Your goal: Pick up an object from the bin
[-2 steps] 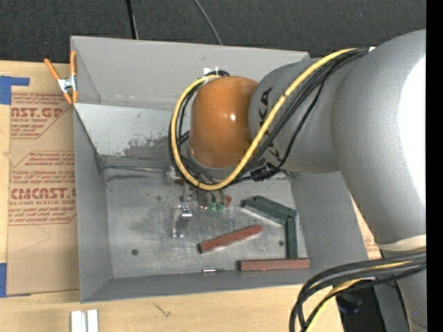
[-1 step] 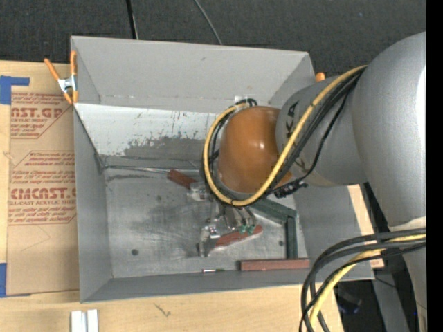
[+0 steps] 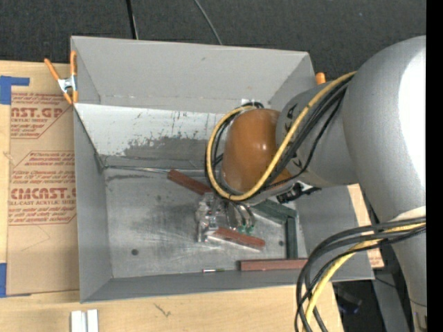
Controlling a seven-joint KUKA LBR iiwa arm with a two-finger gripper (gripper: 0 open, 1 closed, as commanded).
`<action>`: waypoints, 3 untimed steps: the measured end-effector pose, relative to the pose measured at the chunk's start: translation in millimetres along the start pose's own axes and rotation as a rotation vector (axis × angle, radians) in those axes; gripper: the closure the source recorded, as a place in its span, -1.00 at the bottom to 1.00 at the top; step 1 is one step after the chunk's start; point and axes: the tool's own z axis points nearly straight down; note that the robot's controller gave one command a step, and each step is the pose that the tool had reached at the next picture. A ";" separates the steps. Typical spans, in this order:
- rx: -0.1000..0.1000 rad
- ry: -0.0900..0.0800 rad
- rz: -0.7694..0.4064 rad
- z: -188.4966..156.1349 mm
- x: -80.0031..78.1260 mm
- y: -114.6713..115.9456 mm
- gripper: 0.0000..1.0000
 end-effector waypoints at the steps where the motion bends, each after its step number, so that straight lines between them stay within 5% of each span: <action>1: 0.000 -0.001 0.000 0.0 -0.3 0.0 1.00; 2: 0.000 -0.016 0.027 -172.4 9.9 -25.1 1.00; 3: 0.000 -0.012 0.027 -171.0 10.8 -25.2 -1.00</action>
Offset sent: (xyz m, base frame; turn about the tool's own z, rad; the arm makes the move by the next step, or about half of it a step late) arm -0.0094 -0.0262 0.1713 0.0280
